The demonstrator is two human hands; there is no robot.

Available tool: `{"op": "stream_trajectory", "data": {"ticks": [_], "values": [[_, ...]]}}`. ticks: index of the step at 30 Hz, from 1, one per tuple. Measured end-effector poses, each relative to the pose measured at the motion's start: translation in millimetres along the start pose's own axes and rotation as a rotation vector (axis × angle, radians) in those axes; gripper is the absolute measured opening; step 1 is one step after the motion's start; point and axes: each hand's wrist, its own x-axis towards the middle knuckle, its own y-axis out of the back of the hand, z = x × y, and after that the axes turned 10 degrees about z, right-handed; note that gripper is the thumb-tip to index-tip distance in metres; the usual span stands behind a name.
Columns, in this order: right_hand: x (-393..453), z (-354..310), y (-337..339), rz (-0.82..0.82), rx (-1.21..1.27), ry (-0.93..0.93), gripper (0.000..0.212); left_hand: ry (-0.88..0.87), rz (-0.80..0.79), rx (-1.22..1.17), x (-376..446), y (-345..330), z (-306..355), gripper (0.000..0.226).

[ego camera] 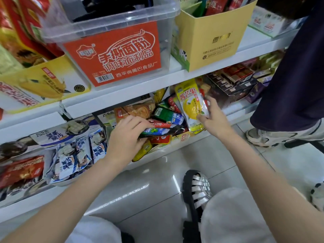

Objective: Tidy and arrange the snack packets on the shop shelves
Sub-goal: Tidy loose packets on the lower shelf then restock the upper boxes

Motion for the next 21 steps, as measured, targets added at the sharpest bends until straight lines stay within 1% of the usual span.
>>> {"op": "stream_trajectory", "data": {"ticks": [1,3,5,7,9,10,11,12,13,14,15,17,18,20,21], "values": [[1,-3,-10,0.006,-0.117,0.04,0.064,0.054,0.003,-0.023,-6,4,-2,0.033],[4,-7,-28,0.075,-0.379,0.115,0.065,0.129,0.03,-0.059,-12,12,-2,0.027],[6,-11,-37,0.147,-0.631,0.11,0.064,0.186,0.072,-0.083,-13,21,0,0.021],[-1,-18,-35,0.245,-0.714,0.128,0.059,0.222,0.076,-0.084,-14,30,3,0.018],[-14,-25,-29,0.337,-0.654,0.281,0.051,0.305,0.074,-0.125,-14,41,6,0.018],[-23,-28,-26,0.311,-0.562,0.358,0.046,0.404,0.091,-0.181,-14,45,8,0.019],[-33,-36,-22,0.23,-0.394,0.396,0.041,0.534,0.113,-0.269,-14,51,9,0.019],[-46,-47,-19,0.091,-0.187,0.346,0.036,0.664,0.129,-0.385,-14,56,9,0.02],[-60,-63,-17,-0.074,0.019,0.242,0.034,0.763,0.129,-0.501,-13,61,10,0.021],[-72,-78,-16,-0.223,0.186,0.135,0.034,0.816,0.119,-0.587,-13,66,11,0.021],[-81,-92,-17,-0.337,0.276,0.062,0.035,0.842,0.105,-0.647,-13,72,12,0.02],[-92,-115,-18,-0.453,0.311,0.033,0.035,0.879,0.083,-0.728,-13,86,14,0.017],[-95,-124,-18,-0.466,0.313,0.037,0.032,0.896,0.079,-0.758,-13,94,15,0.013],[-100,-142,-12,-0.42,0.278,0.077,0.023,0.901,0.049,-0.793,-13,110,17,0.005],[-100,-149,-8,-0.372,0.216,0.113,0.02,0.892,0.04,-0.816,-14,117,18,0.009]]}}
